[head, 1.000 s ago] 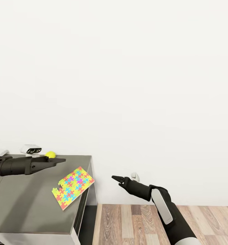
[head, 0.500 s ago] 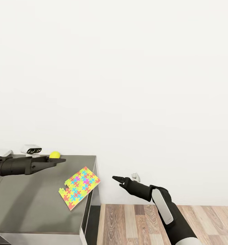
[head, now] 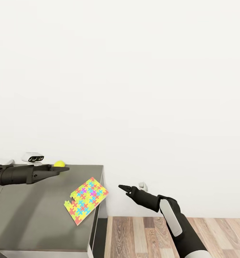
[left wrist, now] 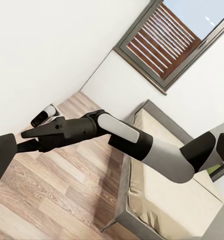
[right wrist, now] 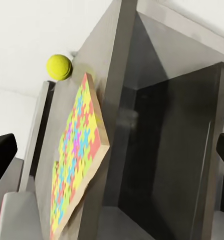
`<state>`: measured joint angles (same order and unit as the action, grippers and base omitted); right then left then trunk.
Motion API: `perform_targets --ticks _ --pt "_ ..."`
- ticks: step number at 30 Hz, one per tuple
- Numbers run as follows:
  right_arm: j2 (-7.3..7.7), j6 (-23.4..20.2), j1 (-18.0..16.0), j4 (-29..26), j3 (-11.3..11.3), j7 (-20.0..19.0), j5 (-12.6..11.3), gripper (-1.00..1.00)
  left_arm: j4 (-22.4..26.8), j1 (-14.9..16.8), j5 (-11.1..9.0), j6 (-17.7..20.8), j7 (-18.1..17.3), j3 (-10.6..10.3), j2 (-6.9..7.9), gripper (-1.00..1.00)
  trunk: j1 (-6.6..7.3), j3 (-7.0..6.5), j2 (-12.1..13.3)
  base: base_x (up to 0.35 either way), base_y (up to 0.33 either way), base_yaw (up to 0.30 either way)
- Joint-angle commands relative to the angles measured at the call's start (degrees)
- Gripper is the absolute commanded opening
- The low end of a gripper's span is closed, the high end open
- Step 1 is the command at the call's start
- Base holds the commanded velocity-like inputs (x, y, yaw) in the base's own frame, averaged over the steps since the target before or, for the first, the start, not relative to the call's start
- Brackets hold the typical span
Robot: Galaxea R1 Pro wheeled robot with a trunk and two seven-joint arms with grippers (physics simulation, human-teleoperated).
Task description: Put all the toys in the child's room - the three board games (two on the bed and one on the table), the two jigsaw puzzles on the table, and the tennis ball on the table - inside the toy box on the table in the child's room.
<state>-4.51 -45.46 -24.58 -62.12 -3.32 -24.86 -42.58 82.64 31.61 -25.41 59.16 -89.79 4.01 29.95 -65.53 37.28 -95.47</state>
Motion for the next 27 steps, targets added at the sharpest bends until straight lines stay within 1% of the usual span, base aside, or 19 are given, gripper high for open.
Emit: perform_targets --ticks 1,10,12,13,17,27 --pt "-0.03 -0.2 0.0 0.0 0.1 -0.1 0.1 1.00 0.0 0.0 0.0 0.6 -0.2 0.0 0.02 1.00 0.00 0.06 0.0 0.017 0.023 0.000" --pt "-0.05 -0.2 0.0 0.1 0.4 0.0 0.0 1.00 0.0 0.0 0.0 0.6 -0.2 0.0 0.02 1.00 0.00 0.06 0.0 0.006 0.008 0.002" --pt "-0.07 -0.1 0.0 0.2 1.0 0.1 0.0 1.00 0.0 0.0 -0.1 0.6 -0.2 -0.1 0.01 1.00 0.00 0.06 0.0 0.001 0.002 0.030" --pt "-0.10 -0.1 0.0 0.6 1.8 0.1 0.0 1.00 0.0 0.0 -0.1 0.6 -0.2 -0.1 -0.02 1.00 0.00 0.06 0.0 0.001 0.001 0.053" --pt "-0.13 -0.1 -0.1 2.6 3.6 0.1 0.0 1.00 0.0 0.0 0.0 0.6 -0.2 -0.1 0.00 1.00 0.00 0.06 0.0 0.000 0.001 0.052" --pt "-0.30 0.2 -0.1 4.6 5.2 0.1 0.0 1.00 0.0 0.0 0.1 0.6 -0.2 -0.2 -0.05 1.00 0.00 0.06 0.0 0.000 0.000 0.012"
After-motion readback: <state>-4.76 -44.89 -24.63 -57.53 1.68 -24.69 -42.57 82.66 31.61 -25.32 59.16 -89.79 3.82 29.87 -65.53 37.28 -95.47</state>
